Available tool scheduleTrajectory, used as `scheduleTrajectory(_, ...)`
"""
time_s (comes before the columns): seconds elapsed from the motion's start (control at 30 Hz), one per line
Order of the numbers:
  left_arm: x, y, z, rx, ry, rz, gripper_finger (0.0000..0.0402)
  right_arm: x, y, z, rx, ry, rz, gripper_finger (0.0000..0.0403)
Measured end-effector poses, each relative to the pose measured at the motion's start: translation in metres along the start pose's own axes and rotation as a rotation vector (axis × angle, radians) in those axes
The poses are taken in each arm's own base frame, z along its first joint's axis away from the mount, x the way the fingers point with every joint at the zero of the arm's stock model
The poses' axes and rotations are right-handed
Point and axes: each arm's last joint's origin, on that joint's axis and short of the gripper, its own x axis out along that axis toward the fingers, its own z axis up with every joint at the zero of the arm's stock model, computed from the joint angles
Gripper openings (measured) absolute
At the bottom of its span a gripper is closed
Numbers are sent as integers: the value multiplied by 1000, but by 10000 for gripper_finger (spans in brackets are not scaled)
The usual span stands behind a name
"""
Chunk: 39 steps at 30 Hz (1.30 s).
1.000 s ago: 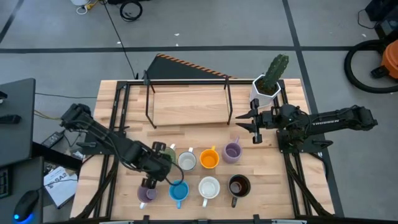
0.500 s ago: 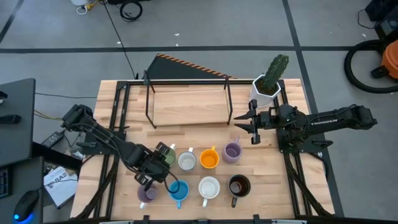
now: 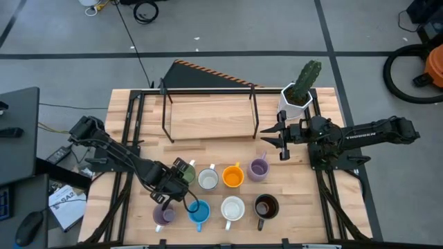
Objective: Place coffee mugs
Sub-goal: Put the light green mug on the shelf
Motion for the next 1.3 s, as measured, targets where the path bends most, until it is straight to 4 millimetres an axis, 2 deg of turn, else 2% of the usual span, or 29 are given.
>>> scheduleTrajectory(0.23, 13, 3, -4, -25, -10, -9, 155, 0, 0, 0, 0, 0, 0, 114)
scheduleTrajectory(0.47, 15, 2, -4, -24, -14, -19, 101, 0, 0, 0, -5, 1, -1, 114)
scheduleTrajectory(0.7, 16, 8, -1, -84, -57, -85, 27, 0, 0, 0, -16, 1, -1, 114)
scheduleTrajectory(0.83, 4, 24, 5, -131, -86, -120, 22, 0, 0, 0, -17, 1, -1, 114)
scheduleTrajectory(1.0, -23, 54, 5, -95, -58, -69, 23, 0, 0, 0, -19, 1, -5, 114)
scheduleTrajectory(1.13, -35, 75, -8, -47, 57, -52, 25, 0, 0, 0, -19, 2, -5, 114)
scheduleTrajectory(1.3, -35, 98, -21, 115, 136, 8, 26, 0, 0, 0, -24, 2, -4, 114)
